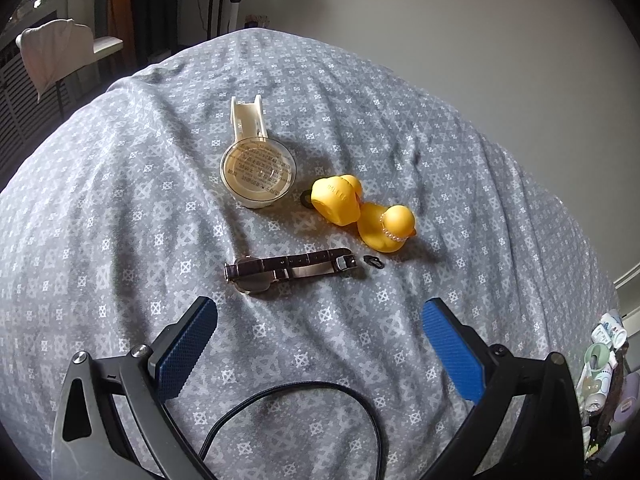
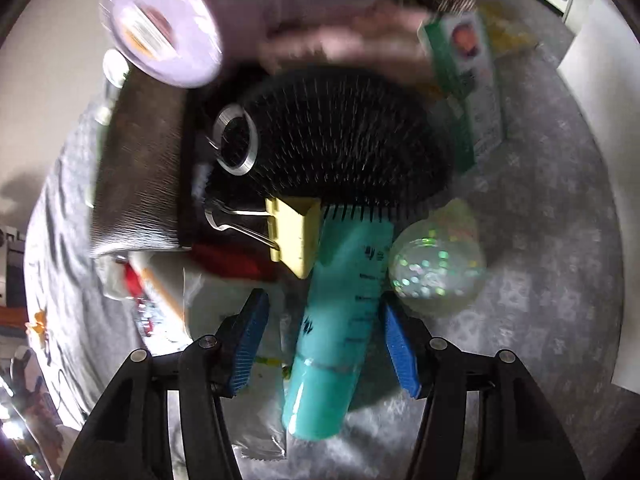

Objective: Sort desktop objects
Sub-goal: 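Grasp the teal cylindrical bottle with the right gripper, then carry the teal bottle to the ducks and release it on them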

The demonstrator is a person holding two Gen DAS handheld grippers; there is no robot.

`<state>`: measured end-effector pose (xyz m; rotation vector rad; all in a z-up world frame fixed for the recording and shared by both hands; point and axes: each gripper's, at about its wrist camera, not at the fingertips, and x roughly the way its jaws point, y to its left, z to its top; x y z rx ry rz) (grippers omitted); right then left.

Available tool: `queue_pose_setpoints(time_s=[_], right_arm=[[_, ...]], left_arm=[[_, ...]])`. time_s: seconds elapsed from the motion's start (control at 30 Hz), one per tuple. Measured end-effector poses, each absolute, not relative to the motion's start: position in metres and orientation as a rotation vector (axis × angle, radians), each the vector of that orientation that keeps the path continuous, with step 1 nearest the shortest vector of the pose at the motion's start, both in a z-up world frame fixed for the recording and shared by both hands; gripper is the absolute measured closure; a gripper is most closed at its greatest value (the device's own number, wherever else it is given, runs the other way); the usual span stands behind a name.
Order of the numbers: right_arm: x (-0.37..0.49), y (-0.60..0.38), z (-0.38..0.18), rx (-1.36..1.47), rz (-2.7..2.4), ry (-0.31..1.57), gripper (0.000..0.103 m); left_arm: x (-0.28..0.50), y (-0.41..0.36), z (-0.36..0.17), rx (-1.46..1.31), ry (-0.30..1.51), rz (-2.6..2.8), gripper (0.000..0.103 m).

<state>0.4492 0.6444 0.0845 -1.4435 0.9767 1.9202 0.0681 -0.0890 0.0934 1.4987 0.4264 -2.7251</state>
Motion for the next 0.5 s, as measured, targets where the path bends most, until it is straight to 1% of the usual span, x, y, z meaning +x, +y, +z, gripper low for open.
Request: queue_pose_setpoints(time_s=[0.07,0.17,0.33,0.5], right_arm=[[0.451,0.645,0.087,-1.418,1.932,0.984,0.048],[0.459,0.641,0.096,-1.386,1.943,0.974,0.069],[0.481,0.624,0.129,-1.292,1.993,0.944,0.071],[0.496,0.606,0.17,-1.209,2.077,0.957,0.071]], left_arm=[[0.068,-0.089,0.092,1.503,0.421,-2.722,0.0],[0.068,-0.091,0.091,1.507,0.439,-2.719,0.0],[0.072,-0.094,0.095,1.491,0.479,-2.735,0.0],[0.073,-0.096,0.098,1.487,0.51,-2.745,0.0]])
